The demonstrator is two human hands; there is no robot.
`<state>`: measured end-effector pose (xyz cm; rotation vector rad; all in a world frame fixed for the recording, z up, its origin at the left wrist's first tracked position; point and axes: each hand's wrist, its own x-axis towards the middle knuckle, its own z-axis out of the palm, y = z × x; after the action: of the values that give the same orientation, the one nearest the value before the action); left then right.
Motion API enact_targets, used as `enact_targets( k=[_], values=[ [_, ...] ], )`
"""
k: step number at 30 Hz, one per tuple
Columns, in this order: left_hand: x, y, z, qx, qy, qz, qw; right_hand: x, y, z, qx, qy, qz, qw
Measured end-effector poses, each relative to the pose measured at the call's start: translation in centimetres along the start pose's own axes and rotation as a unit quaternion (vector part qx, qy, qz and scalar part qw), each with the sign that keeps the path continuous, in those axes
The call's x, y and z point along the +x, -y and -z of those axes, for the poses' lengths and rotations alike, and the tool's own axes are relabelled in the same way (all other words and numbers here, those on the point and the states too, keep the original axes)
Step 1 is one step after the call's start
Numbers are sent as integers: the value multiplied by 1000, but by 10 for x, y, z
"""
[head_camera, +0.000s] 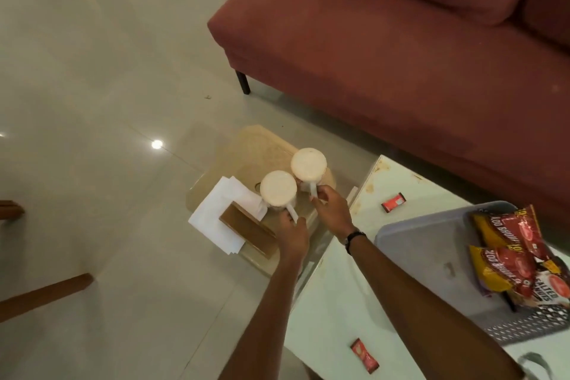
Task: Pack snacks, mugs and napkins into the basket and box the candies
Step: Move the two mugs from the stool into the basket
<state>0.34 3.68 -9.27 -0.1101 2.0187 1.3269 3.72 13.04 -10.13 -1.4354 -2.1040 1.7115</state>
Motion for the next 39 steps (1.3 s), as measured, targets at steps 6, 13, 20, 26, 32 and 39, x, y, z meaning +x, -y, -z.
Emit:
enact_targets(
  k=[6, 13, 20, 26, 32, 39],
  values=[
    [18, 11, -5, 37, -89, -62, 993, 16, -15, -11, -23, -17, 67, 997],
    [12, 13, 5, 112, -96, -166, 975, -5, -19, -6, 19, -42, 92, 995],
    [-52, 5, -15, 176, 27, -273, 946, -84, -36, 45, 166, -160, 57, 971],
    [-84, 18, -81, 207, 191, -282, 917, -143, -104, 107, 171, -302, 21, 938],
    [-85, 46, -150, 297, 300, -300, 856, -170, -167, 121, 174, -405, -63, 896],
    [-72, 65, -192, 348, 369, -327, 798, -149, -199, 111, 183, -467, -134, 855]
  ],
)
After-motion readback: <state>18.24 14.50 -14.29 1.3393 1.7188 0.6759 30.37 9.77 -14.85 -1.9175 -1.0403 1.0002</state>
